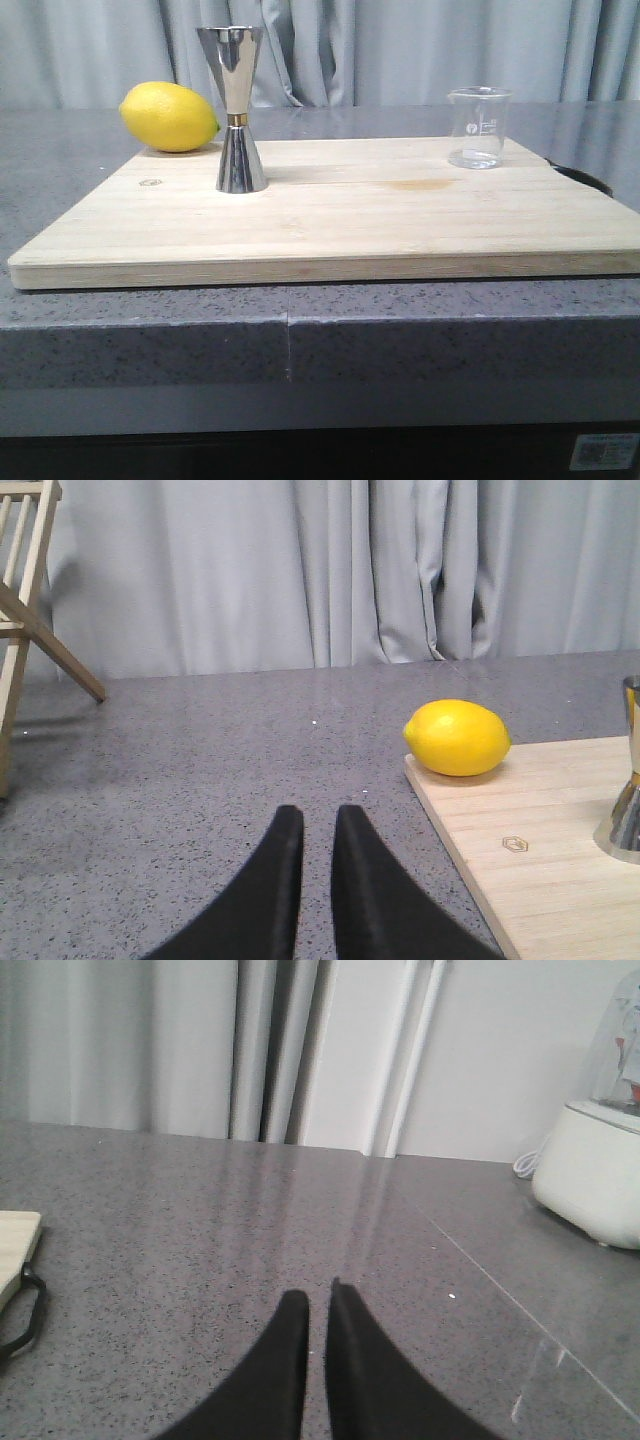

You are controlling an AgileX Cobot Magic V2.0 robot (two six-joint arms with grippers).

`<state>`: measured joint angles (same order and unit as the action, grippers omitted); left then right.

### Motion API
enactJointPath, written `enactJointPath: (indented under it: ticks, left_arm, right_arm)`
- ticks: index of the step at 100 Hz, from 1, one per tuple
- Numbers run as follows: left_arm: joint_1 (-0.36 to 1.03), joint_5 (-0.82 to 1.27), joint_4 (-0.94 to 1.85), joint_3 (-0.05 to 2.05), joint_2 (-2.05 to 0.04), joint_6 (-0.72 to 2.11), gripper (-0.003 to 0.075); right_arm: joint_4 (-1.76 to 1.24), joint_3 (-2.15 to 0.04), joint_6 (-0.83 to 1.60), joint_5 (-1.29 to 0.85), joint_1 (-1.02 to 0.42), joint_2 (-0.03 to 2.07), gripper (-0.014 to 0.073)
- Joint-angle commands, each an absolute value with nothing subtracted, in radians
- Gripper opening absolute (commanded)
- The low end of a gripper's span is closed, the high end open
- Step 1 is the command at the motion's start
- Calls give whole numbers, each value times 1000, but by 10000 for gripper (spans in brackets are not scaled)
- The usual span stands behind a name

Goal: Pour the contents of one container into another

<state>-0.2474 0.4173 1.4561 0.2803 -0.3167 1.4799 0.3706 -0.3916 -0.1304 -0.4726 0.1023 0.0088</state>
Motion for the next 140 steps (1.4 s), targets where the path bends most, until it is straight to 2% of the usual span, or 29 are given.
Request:
enactJointPath:
  ticks: [1, 22, 53, 140]
  left_arm:
    - [-249, 428, 1482, 307, -322, 1468, -18]
    - [-249, 429, 1465, 291, -322, 1468, -19]
    - [-249, 330, 1520, 156, -322, 1467, -19]
    - [-249, 352, 1570, 154, -322, 1467, -19]
  right_arm:
    - [350, -416, -125, -417, 108, 18, -72]
    - [331, -396, -125, -420, 108, 16, -72]
    - [331, -322, -125, -338, 108, -1, -72]
    - [331, -322, -125, -338, 108, -1, -72]
